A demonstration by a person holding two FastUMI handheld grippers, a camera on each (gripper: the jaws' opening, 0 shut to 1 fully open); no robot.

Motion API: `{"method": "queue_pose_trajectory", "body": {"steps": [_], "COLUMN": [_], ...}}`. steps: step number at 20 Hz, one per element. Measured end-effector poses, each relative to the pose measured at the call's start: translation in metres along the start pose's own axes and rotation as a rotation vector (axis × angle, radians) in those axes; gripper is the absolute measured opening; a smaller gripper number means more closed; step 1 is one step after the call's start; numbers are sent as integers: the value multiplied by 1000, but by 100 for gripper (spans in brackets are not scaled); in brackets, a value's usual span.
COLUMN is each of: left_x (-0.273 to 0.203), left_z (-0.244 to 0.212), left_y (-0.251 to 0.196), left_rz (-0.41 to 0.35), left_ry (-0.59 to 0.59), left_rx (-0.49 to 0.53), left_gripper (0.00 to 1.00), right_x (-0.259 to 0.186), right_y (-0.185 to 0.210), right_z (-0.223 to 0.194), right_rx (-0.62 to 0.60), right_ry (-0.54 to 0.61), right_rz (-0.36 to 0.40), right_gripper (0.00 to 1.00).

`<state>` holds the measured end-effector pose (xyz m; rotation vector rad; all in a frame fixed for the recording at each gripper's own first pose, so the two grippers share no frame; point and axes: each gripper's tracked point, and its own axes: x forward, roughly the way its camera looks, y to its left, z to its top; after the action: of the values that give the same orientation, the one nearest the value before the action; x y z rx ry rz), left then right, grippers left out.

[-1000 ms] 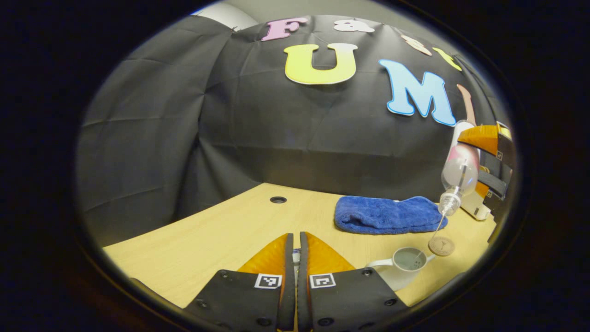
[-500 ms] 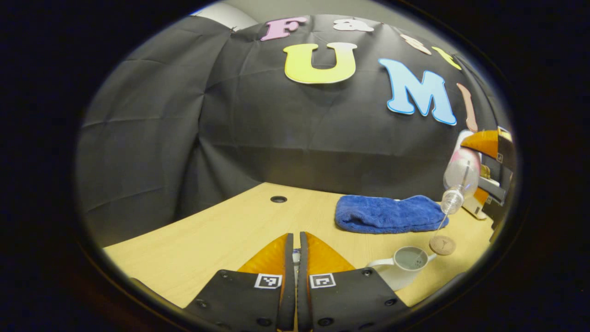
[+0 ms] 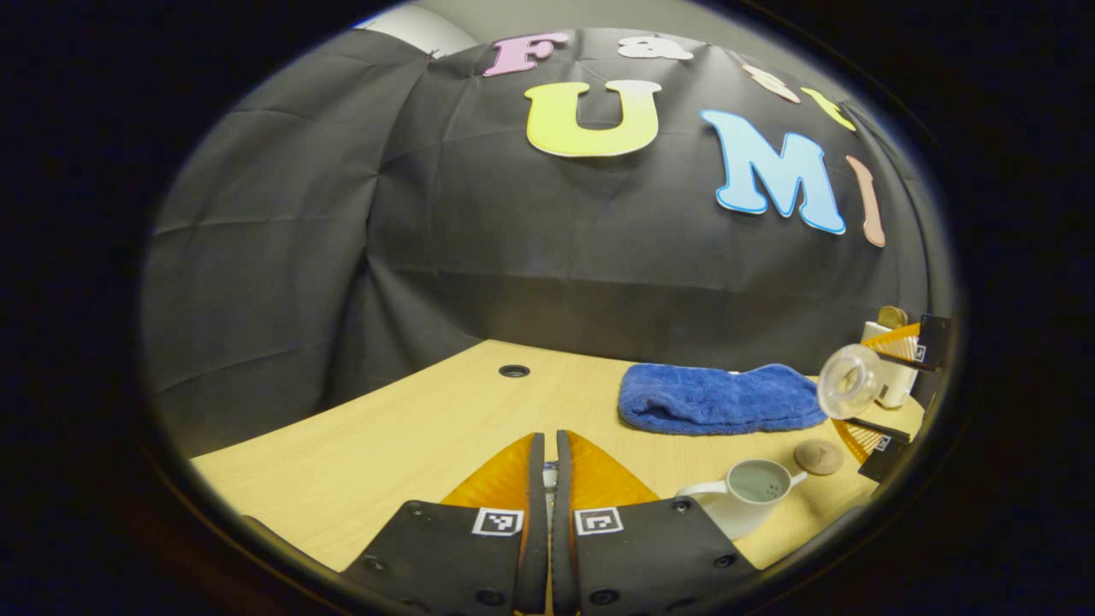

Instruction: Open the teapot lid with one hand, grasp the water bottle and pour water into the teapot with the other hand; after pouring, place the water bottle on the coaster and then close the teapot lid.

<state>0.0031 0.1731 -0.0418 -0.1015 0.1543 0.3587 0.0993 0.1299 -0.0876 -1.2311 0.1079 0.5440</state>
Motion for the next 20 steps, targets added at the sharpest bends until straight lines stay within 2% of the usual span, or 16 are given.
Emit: {"method": "queue_pose_trajectory", "body": {"steps": [5,10,20], "left_x": [-1,0,0], "left_z": [1,0,-1], "left_y": [-1,-1,-2], "left_rz": [-4,-12,-21], "left_ry": [0,5,18], "left_rx": [13,26,48], "left_gripper": [8,8,8], "right_x": [4,12,30], "right_y": [-10,-9,25], "right_z": [-7,-28,-69], "right_rx": [358,627,1115], "right_ry": [3,35,119], "right_rz": [52,76,116], "right_gripper": [75,75,75]}}
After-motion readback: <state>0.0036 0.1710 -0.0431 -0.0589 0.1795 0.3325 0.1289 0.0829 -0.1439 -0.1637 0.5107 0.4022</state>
